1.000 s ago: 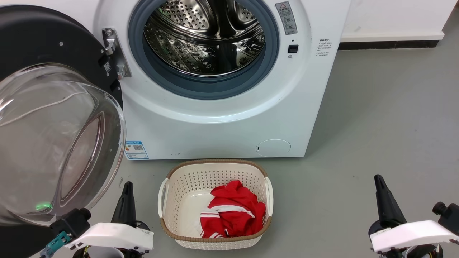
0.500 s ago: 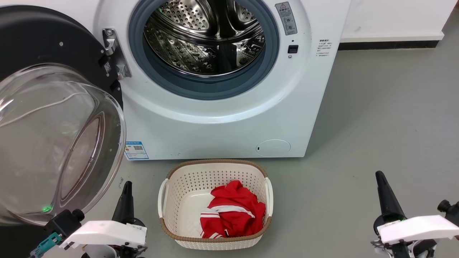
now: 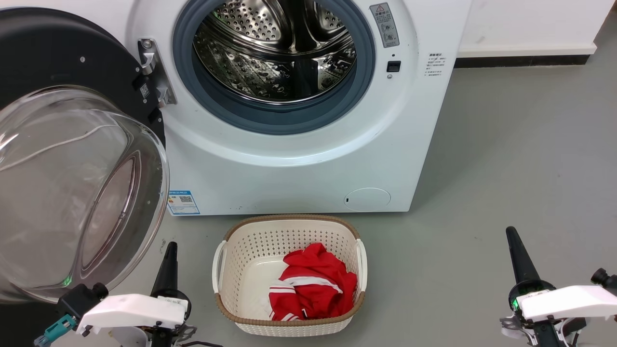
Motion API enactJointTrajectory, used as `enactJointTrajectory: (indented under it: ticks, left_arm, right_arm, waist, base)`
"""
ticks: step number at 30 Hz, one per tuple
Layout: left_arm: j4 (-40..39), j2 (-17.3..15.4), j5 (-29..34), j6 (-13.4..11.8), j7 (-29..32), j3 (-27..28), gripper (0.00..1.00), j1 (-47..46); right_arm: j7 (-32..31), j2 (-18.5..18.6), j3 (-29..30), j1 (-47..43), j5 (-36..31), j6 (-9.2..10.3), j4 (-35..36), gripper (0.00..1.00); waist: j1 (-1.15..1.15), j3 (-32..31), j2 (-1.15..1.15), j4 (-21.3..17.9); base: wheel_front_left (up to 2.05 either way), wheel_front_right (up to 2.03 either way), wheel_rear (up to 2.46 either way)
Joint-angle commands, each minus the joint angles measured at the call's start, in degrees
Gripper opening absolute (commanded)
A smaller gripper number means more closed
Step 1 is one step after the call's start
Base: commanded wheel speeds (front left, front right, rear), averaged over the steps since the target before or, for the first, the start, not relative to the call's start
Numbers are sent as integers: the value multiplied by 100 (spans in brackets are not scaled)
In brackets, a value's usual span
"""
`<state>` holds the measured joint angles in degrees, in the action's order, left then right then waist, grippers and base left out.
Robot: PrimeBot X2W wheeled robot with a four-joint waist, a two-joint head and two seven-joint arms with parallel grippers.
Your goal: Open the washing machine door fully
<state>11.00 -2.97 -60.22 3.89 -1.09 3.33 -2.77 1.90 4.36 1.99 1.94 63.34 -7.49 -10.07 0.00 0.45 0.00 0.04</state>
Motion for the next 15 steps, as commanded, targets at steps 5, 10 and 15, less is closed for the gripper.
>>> enactJointTrajectory:
  ticks: [5,10,15]
  left_arm:
    - [10,-4,-459,80,112,56,0,-191]
    - [46,-2,-763,111,190,89,0,-202]
    - [77,-1,-1053,142,255,121,0,-228]
  right_arm:
    - [-103,37,41,157,472,-1,-20,0]
    - [-164,35,64,193,759,-1,-59,0]
    - [-229,33,85,222,1031,-1,-101,0]
  waist:
    - [0,-3,0,0]
    - [0,-5,0,-1]
    - [0,-7,0,-1]
  base:
    - [0,0,0]
    - [0,0,0]
    - [0,0,0]
